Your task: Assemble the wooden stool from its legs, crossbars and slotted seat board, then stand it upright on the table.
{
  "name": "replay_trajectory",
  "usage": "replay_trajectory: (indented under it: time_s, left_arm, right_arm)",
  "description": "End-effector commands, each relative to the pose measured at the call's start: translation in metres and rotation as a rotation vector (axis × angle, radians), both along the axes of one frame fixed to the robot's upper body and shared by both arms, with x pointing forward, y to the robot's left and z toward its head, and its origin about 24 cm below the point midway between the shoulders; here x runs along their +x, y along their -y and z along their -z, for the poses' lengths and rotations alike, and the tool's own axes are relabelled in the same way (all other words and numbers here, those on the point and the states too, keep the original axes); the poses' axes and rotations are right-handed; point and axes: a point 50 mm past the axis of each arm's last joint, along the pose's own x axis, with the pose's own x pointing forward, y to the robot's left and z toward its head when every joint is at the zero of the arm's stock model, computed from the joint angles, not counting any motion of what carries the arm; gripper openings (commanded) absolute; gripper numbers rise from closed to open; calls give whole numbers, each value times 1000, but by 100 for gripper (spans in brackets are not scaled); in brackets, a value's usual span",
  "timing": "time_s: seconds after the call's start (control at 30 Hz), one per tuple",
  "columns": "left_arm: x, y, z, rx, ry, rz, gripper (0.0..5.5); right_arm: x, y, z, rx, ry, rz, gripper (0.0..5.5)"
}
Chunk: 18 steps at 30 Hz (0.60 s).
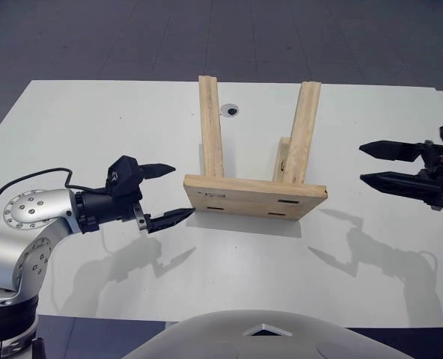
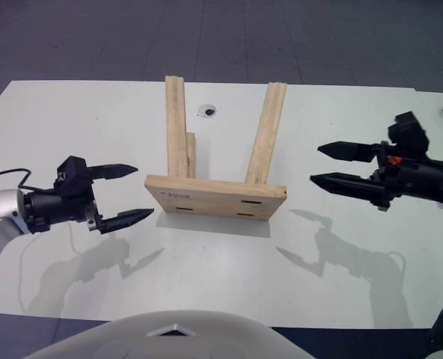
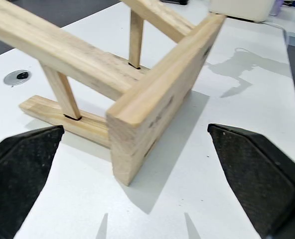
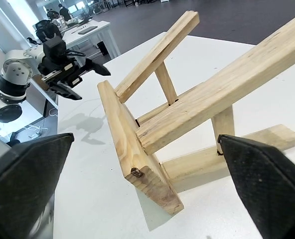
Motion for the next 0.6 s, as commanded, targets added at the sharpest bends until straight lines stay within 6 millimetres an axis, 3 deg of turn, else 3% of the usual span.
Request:
replay_trajectory:
  time_s: [0.03,0.37,0.6]
  left_arm:
    - [9,4,12,4,-4,-12,540]
    - [21,15,25,-75,1,-34,540]
    - [23,18,27,-111,6,-35,423]
  right_arm:
    - [0,-12,20,-46,-22,-32,539]
    - [1,-18,55,-105,-91,-48,539]
    - [7,-26,59,-81,-85,-48,446]
